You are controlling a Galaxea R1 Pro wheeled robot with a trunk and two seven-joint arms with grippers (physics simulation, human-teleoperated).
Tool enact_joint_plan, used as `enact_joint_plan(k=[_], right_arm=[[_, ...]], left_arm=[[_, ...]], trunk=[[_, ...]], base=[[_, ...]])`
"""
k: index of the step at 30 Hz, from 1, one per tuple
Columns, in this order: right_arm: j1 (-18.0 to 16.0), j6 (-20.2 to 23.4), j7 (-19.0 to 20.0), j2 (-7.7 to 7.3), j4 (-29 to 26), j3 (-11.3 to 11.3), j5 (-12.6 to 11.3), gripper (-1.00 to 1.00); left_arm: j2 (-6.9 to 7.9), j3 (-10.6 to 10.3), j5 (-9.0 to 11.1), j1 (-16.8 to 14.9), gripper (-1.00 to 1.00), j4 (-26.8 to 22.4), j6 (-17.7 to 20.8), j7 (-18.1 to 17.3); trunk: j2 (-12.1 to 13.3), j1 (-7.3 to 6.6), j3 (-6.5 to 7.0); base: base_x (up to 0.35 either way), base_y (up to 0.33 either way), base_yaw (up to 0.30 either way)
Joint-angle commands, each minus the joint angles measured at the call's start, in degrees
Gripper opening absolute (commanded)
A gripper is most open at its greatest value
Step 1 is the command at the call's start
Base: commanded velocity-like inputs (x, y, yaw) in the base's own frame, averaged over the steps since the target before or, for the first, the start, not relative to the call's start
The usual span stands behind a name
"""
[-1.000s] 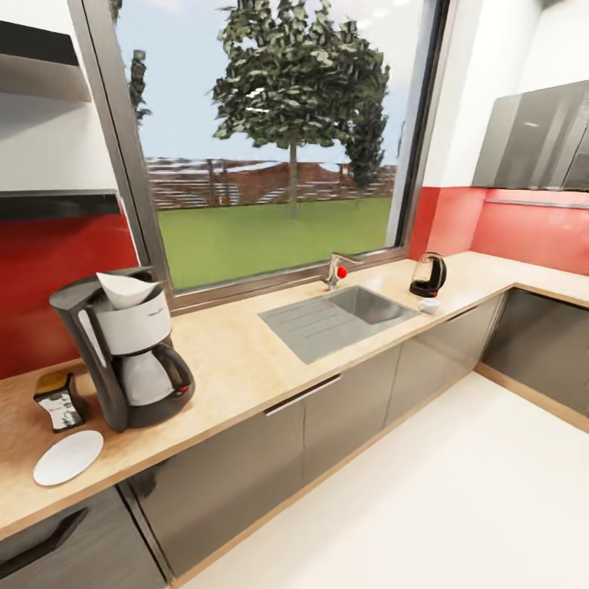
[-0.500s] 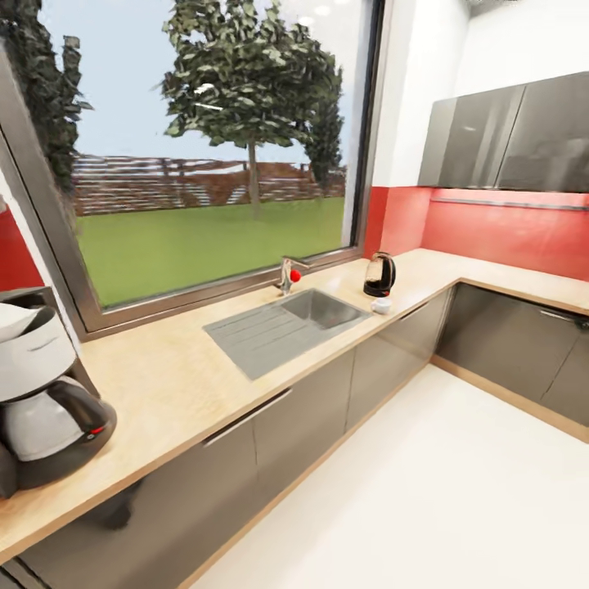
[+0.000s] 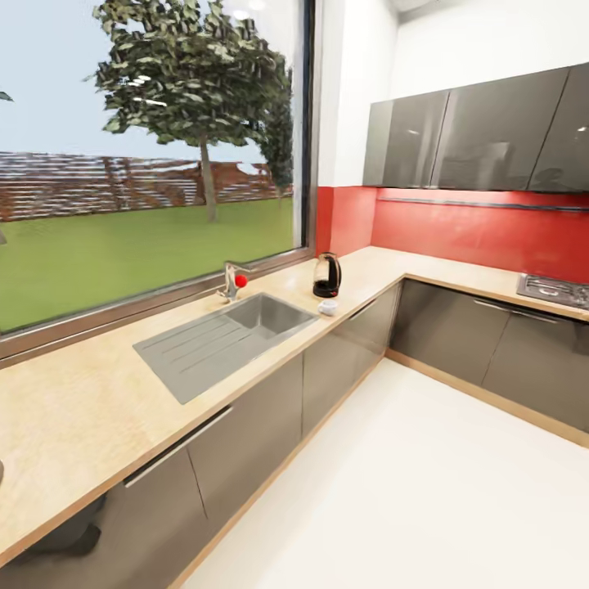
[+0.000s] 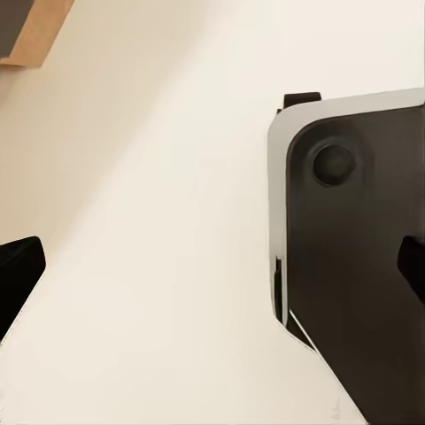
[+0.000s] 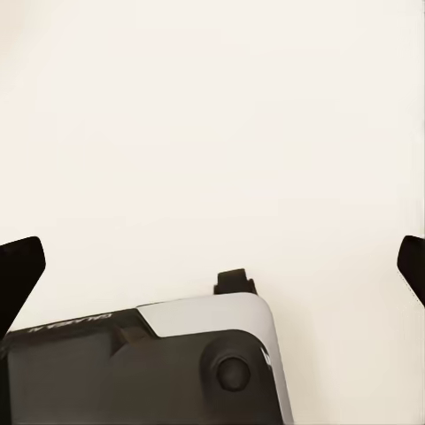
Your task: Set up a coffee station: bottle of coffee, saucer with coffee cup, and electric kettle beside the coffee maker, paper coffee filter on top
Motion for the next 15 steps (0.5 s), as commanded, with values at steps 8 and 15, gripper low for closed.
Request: enact_joint_plan(k=[8,15], right_arm=[[0.0,-0.1,0.0,-0.01,0.0,0.4,-0.6,1.0],[0.0,-0.1,-0.1,-0.01,0.0,0.4,-0.6,1.0]], left_arm=[[-0.06,0.5,-0.6,-0.1,1.0,0.1,-0.3,0.2],[-0.06,0.5,-0.6,-0.1,1.0,0.1,-0.3,0.2]], trunk=[[-0.1,0.05,-0.14],[-0.1,0.05,-0.14]], base=[[0.192,-0.231,-0.3],[0.2,-0.228,-0.3]])
